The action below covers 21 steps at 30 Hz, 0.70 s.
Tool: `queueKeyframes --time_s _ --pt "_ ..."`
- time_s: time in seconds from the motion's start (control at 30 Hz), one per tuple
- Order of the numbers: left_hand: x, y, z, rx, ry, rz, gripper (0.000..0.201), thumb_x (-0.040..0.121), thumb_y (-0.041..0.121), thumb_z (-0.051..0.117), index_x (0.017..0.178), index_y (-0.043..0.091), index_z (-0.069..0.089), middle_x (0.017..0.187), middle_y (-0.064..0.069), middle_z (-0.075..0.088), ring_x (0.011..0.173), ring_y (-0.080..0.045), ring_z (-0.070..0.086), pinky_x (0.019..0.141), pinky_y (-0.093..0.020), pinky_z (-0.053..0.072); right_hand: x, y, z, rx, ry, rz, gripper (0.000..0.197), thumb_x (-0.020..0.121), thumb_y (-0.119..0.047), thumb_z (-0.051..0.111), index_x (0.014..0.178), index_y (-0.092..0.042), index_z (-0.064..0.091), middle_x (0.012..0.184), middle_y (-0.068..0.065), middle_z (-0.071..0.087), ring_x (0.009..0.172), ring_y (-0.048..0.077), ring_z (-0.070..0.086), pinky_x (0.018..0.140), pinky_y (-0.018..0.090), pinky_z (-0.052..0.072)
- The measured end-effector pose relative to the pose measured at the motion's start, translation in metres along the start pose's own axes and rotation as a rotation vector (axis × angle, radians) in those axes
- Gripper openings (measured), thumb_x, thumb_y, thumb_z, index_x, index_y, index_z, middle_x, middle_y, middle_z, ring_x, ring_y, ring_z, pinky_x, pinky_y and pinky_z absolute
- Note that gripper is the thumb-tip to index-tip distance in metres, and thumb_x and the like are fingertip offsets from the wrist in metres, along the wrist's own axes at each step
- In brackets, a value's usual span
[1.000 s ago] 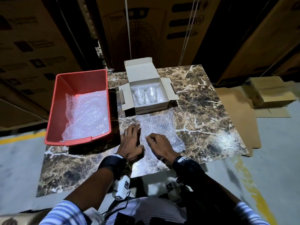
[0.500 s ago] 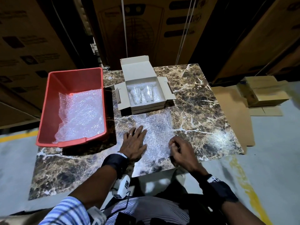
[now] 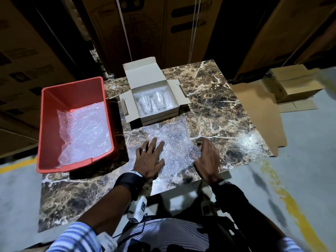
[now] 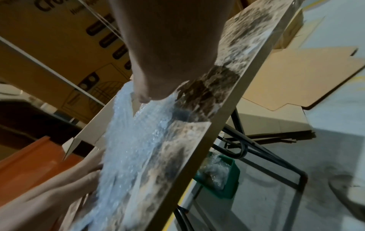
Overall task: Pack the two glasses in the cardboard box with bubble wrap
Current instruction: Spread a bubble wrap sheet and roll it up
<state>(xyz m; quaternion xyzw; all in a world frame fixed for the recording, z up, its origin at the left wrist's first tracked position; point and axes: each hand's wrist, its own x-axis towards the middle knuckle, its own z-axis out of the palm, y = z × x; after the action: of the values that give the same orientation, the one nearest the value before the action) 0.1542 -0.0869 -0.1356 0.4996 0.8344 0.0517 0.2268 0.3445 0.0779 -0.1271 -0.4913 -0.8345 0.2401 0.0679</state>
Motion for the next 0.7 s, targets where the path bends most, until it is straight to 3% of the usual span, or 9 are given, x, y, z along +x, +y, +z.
queueKeyframes --time_s 0.07,0.13,0.2,0.27,0.4,0.47,0.53,0.63,0.7 --pt "0.000 0.002 0.001 0.038 -0.015 -0.014 0.073 0.102 0.054 0.040 0.162 0.043 -0.001 0.172 0.003 -0.012 0.156 -0.035 -0.002 0.119 -0.058 0.010 0.002 0.001 -0.001 0.031 0.022 0.029 0.074 0.070 0.012 0.066 0.133 -0.018 0.041 0.102 0.003 0.065 0.085 0.021 0.058 0.080 0.044 0.057" --pt "0.001 0.004 0.003 0.065 -0.028 -0.032 0.072 0.103 0.055 0.037 0.162 0.043 -0.001 0.172 0.002 -0.015 0.157 -0.037 -0.003 0.120 -0.058 0.010 0.000 0.014 -0.005 0.053 0.055 0.036 0.060 0.082 -0.008 0.069 0.134 -0.018 0.039 0.104 0.006 0.068 0.082 0.024 0.063 0.073 0.044 0.058" --pt "0.002 0.006 0.004 0.083 -0.031 -0.038 0.073 0.103 0.055 0.036 0.163 0.041 -0.003 0.171 0.001 -0.016 0.157 -0.038 -0.003 0.120 -0.059 0.010 -0.005 0.029 -0.008 0.046 0.054 0.002 0.058 0.089 -0.026 0.062 0.140 -0.016 0.036 0.118 0.007 0.066 0.092 0.026 0.064 0.081 0.047 0.057" --pt "0.002 0.007 0.005 0.102 -0.036 -0.035 0.073 0.103 0.056 0.035 0.163 0.040 -0.005 0.171 0.000 -0.018 0.157 -0.039 -0.004 0.121 -0.059 0.010 -0.009 0.041 -0.010 0.013 -0.007 -0.033 0.068 0.086 -0.026 0.060 0.146 -0.016 0.030 0.129 0.008 0.059 0.104 0.027 0.059 0.088 0.053 0.053" --pt "0.002 0.008 0.005 0.101 -0.038 -0.040 0.076 0.101 0.057 0.034 0.163 0.039 -0.006 0.171 -0.002 -0.020 0.156 -0.042 -0.004 0.121 -0.062 0.010 -0.005 0.048 -0.018 -0.148 -0.041 -0.104 0.079 0.076 -0.053 0.047 0.144 -0.014 0.035 0.122 0.011 0.047 0.100 0.021 0.039 0.085 0.040 0.044" --pt "0.003 0.010 0.004 0.104 -0.048 -0.042 0.076 0.101 0.057 0.035 0.163 0.039 -0.007 0.170 -0.002 -0.020 0.156 -0.042 -0.004 0.121 -0.061 0.009 -0.003 0.052 -0.024 -0.137 -0.103 -0.227 0.089 0.074 -0.066 0.046 0.147 -0.016 0.035 0.133 0.010 0.042 0.116 0.025 0.039 0.102 0.049 0.041" --pt "0.003 0.010 0.003 0.114 -0.051 -0.039 0.077 0.099 0.059 0.032 0.163 0.039 -0.006 0.171 -0.003 -0.018 0.156 -0.043 -0.003 0.120 -0.061 0.011 -0.005 0.054 -0.029 -0.082 -0.170 -0.368 0.094 0.072 -0.066 0.050 0.152 -0.020 0.032 0.146 0.009 0.036 0.133 0.028 0.034 0.116 0.058 0.027" --pt "0.003 0.010 0.001 0.114 -0.056 -0.043 0.078 0.098 0.059 0.032 0.163 0.039 -0.005 0.171 -0.003 -0.017 0.156 -0.043 -0.001 0.120 -0.061 0.012 -0.004 0.039 -0.030 -0.034 -0.131 -0.535 0.086 0.077 -0.052 0.053 0.154 -0.021 0.034 0.155 0.008 0.034 0.142 0.026 0.032 0.119 0.059 0.019" --pt "0.003 0.012 -0.001 0.121 -0.076 -0.053 0.077 0.102 0.057 0.036 0.162 0.040 -0.008 0.171 -0.002 -0.020 0.156 -0.042 -0.004 0.121 -0.059 0.011 -0.002 0.023 -0.018 -0.059 -0.089 -0.585 0.074 0.088 -0.048 0.046 0.155 -0.018 0.035 0.158 0.010 0.036 0.146 0.025 0.030 0.122 0.057 0.017"
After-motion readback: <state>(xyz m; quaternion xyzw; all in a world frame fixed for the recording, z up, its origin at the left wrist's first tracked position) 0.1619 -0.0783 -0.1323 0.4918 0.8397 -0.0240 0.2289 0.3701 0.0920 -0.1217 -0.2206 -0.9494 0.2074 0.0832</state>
